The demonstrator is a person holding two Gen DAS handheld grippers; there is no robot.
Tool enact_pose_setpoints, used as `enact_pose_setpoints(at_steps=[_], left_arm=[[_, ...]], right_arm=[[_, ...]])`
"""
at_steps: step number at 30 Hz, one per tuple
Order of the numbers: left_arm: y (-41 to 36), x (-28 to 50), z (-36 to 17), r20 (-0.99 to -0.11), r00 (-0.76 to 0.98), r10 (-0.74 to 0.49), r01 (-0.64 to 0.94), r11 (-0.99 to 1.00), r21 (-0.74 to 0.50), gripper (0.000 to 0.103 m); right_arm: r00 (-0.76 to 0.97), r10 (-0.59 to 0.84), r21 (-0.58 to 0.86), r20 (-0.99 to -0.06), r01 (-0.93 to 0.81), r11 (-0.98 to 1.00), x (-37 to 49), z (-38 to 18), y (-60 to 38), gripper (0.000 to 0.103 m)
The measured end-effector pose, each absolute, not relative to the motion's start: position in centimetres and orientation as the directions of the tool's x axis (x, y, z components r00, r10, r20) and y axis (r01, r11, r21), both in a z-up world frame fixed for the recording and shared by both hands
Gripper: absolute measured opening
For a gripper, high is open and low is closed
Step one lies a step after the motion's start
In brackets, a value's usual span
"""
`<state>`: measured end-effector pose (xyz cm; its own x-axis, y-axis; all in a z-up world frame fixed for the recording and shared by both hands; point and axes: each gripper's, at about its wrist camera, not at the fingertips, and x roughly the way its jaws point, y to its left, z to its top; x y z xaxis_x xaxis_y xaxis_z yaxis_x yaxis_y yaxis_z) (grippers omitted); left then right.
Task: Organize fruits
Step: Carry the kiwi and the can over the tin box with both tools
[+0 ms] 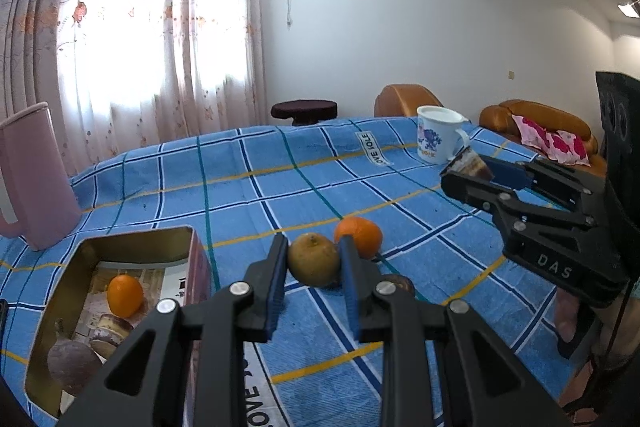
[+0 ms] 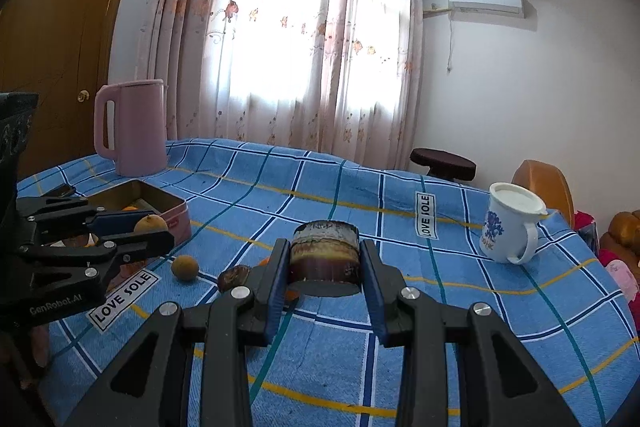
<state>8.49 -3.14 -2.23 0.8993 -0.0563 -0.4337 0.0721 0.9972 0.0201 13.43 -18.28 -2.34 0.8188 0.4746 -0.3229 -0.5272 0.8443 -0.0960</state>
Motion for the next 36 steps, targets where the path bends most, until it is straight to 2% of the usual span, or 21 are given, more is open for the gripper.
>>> enact_pose_setpoints(at_steps=[9,36], left_arm=[[-2.5,7.8,-2.0,-0.414,0.909,-0.049,0.059,0.998,0.012,0.027],[7.2,5.3,-0.9,-0.421,0.901,0.109,-0.139,0.989,-0.041,0.027]], right_arm=[[0.83,0.472,-0.092,-0.296,-0.517,0.851,13.1,-2.0,-18.4,0.036],[0.66,0.663,-0.064,-0.352,-0.724,0.687,12.5,0.1,-6.6,0.036]])
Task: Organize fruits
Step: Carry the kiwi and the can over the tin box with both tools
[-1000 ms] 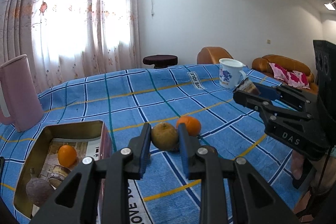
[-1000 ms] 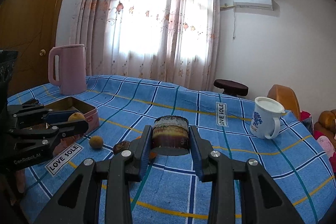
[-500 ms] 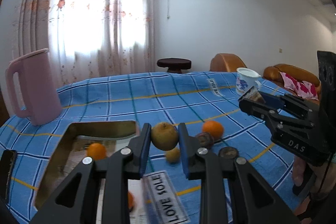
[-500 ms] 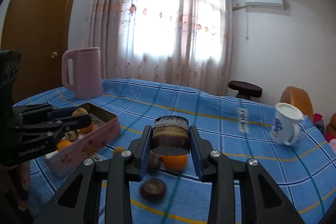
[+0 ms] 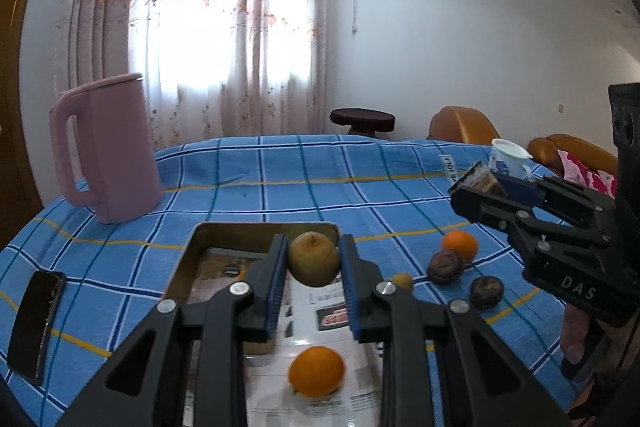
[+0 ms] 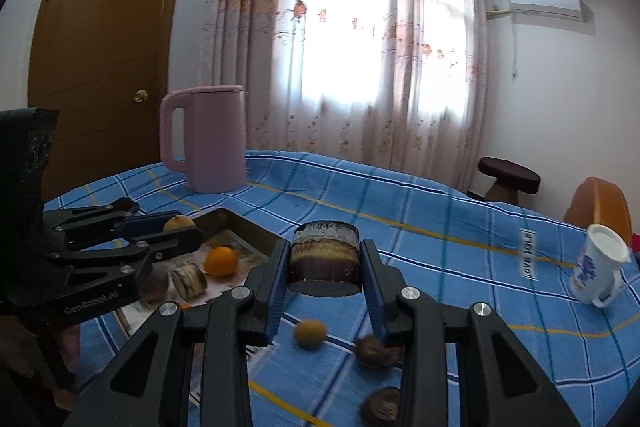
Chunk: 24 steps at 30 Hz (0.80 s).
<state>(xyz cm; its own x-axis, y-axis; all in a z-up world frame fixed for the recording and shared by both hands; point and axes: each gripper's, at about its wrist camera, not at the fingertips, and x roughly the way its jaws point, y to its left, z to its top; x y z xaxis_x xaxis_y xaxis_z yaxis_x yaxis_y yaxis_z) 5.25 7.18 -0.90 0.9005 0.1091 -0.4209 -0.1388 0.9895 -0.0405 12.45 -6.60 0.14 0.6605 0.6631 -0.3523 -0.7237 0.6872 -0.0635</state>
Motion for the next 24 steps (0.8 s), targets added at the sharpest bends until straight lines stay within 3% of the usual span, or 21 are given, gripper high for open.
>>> enact_pose_setpoints(at_steps=[12,24], left_arm=[[11.9,4.7,-1.1,-0.449,0.881,0.148,-0.207,0.974,-0.086,0.027],[14.4,5.9,-2.5,-0.521,0.842,0.141,-0.228,0.968,-0.107,0.027]], right_arm=[[0.586,0.704,-0.063,-0.402,-0.784,0.617,11.9,-0.8,-1.6,0.036],[0.495,0.693,-0.042,-0.524,-0.828,0.56,12.4,-3.5,2.7,0.037]])
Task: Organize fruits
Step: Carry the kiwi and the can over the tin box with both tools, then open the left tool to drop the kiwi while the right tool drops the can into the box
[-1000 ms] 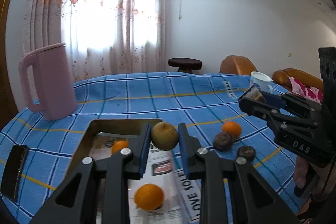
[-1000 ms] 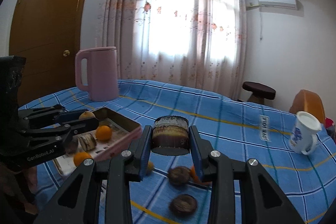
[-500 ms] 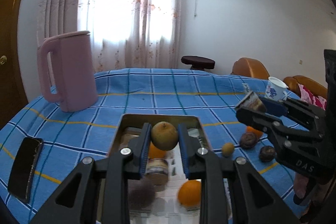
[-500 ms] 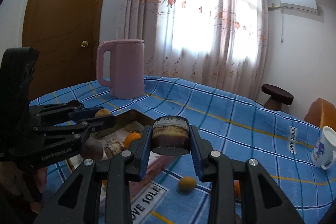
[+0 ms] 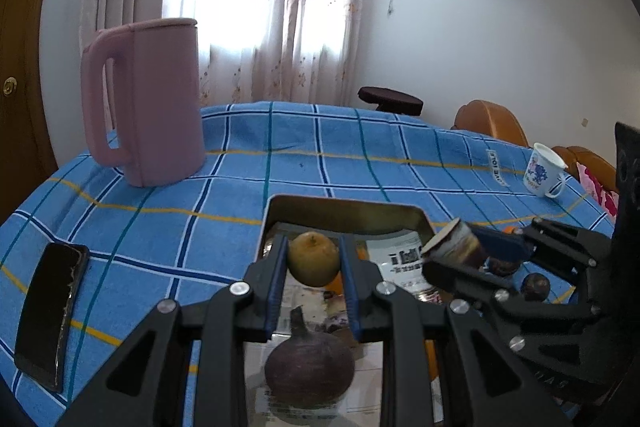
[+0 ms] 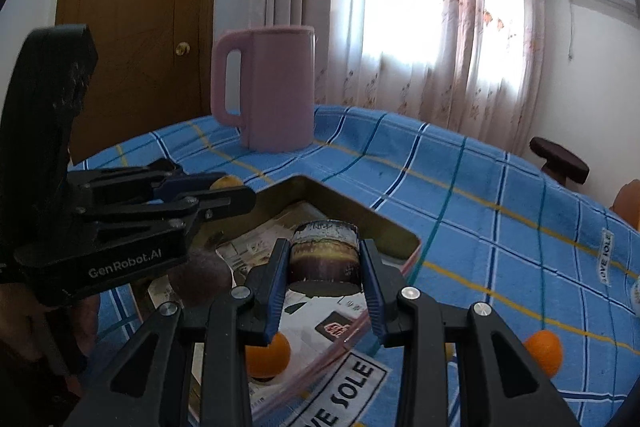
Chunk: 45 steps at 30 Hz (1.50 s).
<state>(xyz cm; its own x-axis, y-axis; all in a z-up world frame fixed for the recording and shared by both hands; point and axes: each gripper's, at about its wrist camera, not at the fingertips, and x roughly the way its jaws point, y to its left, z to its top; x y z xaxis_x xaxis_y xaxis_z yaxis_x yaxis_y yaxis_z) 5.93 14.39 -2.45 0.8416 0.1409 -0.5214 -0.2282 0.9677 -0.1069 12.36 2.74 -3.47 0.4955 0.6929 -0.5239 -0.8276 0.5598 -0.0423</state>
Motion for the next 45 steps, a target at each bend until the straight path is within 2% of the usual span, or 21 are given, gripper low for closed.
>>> enact_pose_setpoints(at_steps=[10,26,28,31,32,33,38,40,41,45], left_arm=[[14.8,6.9,-3.7,-0.572,0.81,0.129,-0.223,0.97,-0.098,0.027],[15.1,7.4,-4.4,-0.6,0.788,0.136,-0.23,0.97,-0.081,0.027],[15.2,7.3,-4.3,-0.595,0.791,0.143,-0.236,0.968,-0.081,0.031],[15.1,6.7,-3.9,-0.577,0.804,0.144,-0.243,0.965,-0.096,0.054],[15.0,6.4,-3.7,-0.566,0.807,0.168,-0.262,0.961,-0.089,0.068],[14.9,5.9,-3.4,-0.544,0.818,0.188,-0.274,0.958,-0.081,0.078],[13.9,4.4,-2.0,-0.486,0.855,0.18,-0.255,0.963,-0.09,0.084],[13.1,4.1,-1.6,-0.467,0.867,0.172,-0.243,0.965,-0.097,0.089],[12.5,4.1,-1.4,-0.458,0.874,0.163,-0.233,0.967,-0.1,0.093],[10.3,4.3,-1.2,-0.447,0.886,0.12,-0.184,0.978,-0.101,0.093]], right_arm=[[0.462,0.673,-0.05,-0.578,-0.843,0.536,12.7,-4.6,4.3,0.037],[0.447,0.632,-0.066,-0.633,-0.845,0.531,13.1,-5.5,5.3,0.037],[0.45,0.631,-0.073,-0.632,-0.845,0.53,12.9,-5.5,5.3,0.042],[0.476,0.634,-0.08,-0.609,-0.833,0.548,12.7,-5.2,4.9,0.055],[0.481,0.637,-0.078,-0.602,-0.83,0.553,12.6,-5.1,4.6,0.056],[0.485,0.639,-0.075,-0.596,-0.827,0.558,12.6,-4.9,4.1,0.056],[0.541,0.642,-0.075,-0.544,-0.793,0.605,12.1,-3.1,-1.4,0.056],[0.581,0.618,-0.065,-0.53,-0.754,0.654,12.6,-2.4,-5.0,0.056],[0.596,0.603,-0.065,-0.53,-0.737,0.672,12.8,-2.2,-6.2,0.056],[0.644,0.524,-0.072,-0.557,-0.666,0.742,13.8,-2.7,-11.2,0.058]])
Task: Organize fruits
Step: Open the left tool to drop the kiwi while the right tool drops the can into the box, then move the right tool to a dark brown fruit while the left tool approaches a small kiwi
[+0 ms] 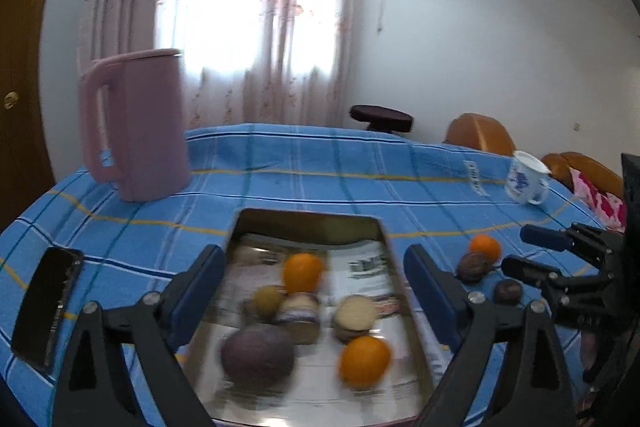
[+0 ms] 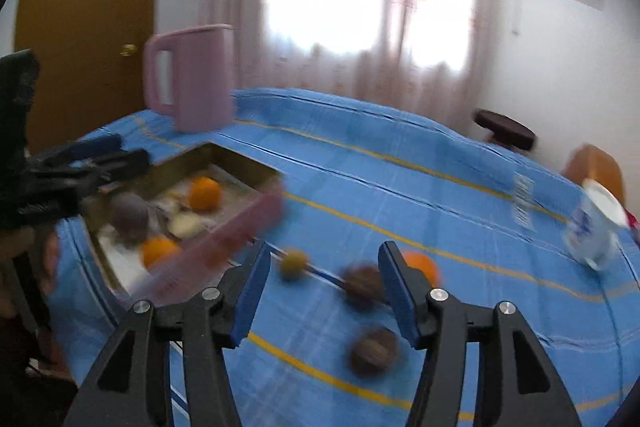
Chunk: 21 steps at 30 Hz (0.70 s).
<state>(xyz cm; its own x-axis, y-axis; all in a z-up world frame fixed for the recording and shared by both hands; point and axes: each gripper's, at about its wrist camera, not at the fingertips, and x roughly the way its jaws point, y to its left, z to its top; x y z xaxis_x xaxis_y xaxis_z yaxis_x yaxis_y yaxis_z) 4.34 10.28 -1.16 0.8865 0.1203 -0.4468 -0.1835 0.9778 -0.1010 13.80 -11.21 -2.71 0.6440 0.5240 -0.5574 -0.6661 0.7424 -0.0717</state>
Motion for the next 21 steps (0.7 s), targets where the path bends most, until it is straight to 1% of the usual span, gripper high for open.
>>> enact_pose_setpoints(at_steps=[4,9,13,15,16,17,18,20,21], left_arm=[[7.3,5.1,-1.5,-0.459,0.886,0.071,-0.124,0.988,-0.087,0.093],[3.4,6.3,-1.7,-0.477,0.879,0.024,-0.05,0.998,-0.043,0.093],[0.8,7.8,-2.3,-0.496,0.867,-0.033,0.017,0.999,-0.038,0.093],[-0.2,8.9,-3.1,-0.526,0.85,-0.043,0.037,0.999,-0.022,0.093],[-0.5,9.5,-3.5,-0.548,0.835,-0.052,0.05,0.999,-0.018,0.093],[-0.6,9.8,-3.6,-0.565,0.823,-0.062,0.06,0.998,-0.023,0.093],[-0.4,10.1,-3.6,-0.569,0.819,-0.072,0.062,0.997,-0.036,0.093],[-0.1,10.3,-3.7,-0.574,0.817,-0.065,0.055,0.998,-0.034,0.094],[0.3,10.6,-3.9,-0.592,0.804,-0.05,0.044,0.999,-0.024,0.094]], right_arm=[[0.629,0.493,-0.054,-0.601,-0.647,0.76,14.6,-4.1,-13.4,0.058],[0.56,0.507,-0.004,-0.656,-0.674,0.739,15.4,-5.6,-13.3,0.058],[0.512,0.514,0.038,-0.688,-0.682,0.73,16.2,-6.3,-12.7,0.058],[0.493,0.519,0.053,-0.698,-0.687,0.725,16.4,-6.5,-12.7,0.058],[0.482,0.524,0.058,-0.702,-0.695,0.717,16.4,-6.6,-12.7,0.057],[0.472,0.516,0.051,-0.715,-0.701,0.712,16.4,-6.8,-12.6,0.053],[0.458,0.515,0.054,-0.724,-0.707,0.705,16.5,-7.0,-12.5,0.051],[0.45,0.518,0.058,-0.728,-0.712,0.7,16.6,-7.1,-12.5,0.041],[0.449,0.519,0.059,-0.727,-0.713,0.699,16.6,-7.0,-12.5,0.041]])
